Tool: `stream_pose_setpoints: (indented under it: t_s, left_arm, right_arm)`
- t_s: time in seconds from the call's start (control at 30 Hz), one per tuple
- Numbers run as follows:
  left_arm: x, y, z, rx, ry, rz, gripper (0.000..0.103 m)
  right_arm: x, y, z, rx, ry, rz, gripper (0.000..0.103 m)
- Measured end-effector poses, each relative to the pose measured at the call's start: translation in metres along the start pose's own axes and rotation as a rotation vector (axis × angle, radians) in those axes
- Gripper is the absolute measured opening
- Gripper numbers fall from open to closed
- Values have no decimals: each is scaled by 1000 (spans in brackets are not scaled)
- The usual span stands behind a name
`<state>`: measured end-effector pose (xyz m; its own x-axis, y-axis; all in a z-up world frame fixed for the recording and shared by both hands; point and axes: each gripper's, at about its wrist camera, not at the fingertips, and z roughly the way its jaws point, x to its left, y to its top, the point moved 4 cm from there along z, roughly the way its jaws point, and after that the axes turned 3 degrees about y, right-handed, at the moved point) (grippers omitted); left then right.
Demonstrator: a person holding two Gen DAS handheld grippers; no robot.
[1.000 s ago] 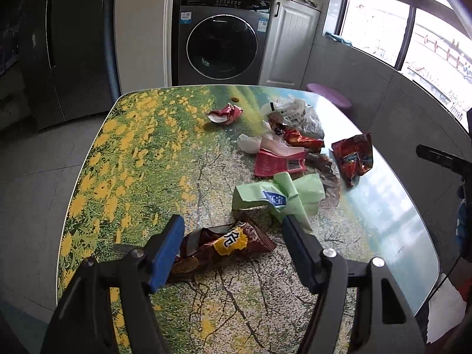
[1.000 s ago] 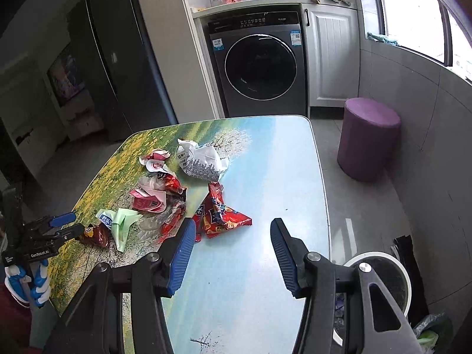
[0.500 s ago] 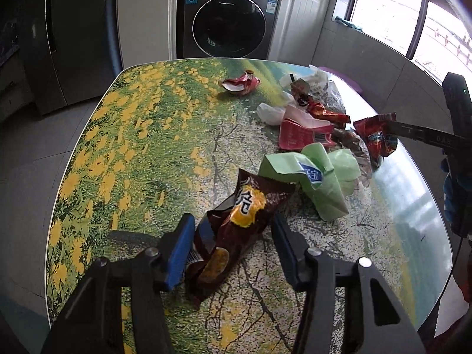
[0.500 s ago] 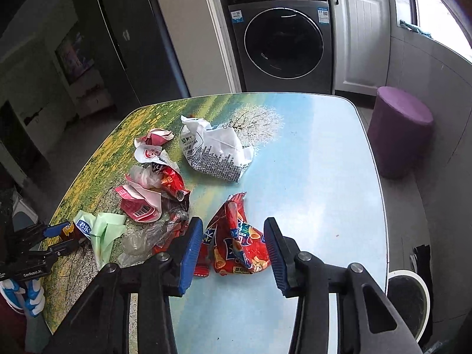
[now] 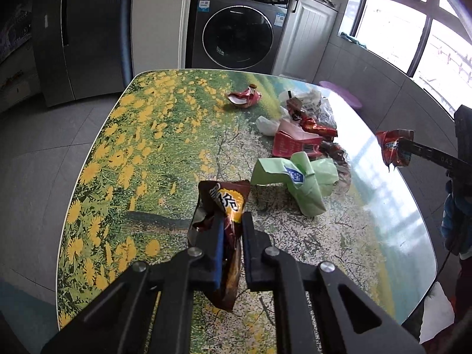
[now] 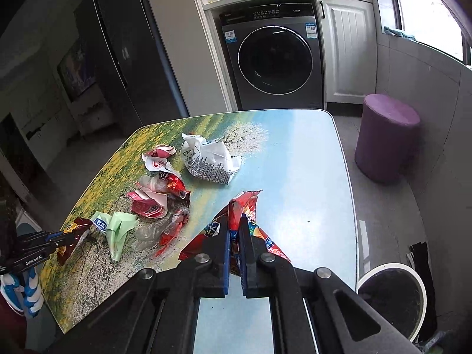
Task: Collect trash
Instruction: 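Grasp the brown chip bag with the left gripper while the right grasps the red snack bag, then carry both snack bags over the trash bin and open both grippers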
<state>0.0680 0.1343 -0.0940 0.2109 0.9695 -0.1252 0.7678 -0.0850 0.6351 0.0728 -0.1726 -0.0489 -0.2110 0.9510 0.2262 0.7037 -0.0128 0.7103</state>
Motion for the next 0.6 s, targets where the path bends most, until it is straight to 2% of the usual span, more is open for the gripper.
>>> stream_pose_setpoints:
  t_s: [0.13,0.3,0.5,0.6]
  left_arm:
    - [-17,8,-26,-43,-50,-10,9]
    - [-66,27,-51,-103,-82,72,9]
    - [-138,57,-63,-126,-178,159,9]
    - [-191,71,-54,-98,-258,216,9]
  right_arm:
    - [-10,-7,-34,-57,-8,28,6]
    - [-34,-20,-78,-118,-65,60,6]
    - [-75,-38,-131,-170,-186,93,6]
    - [-100,-50,-143,-177,-225,140,6]
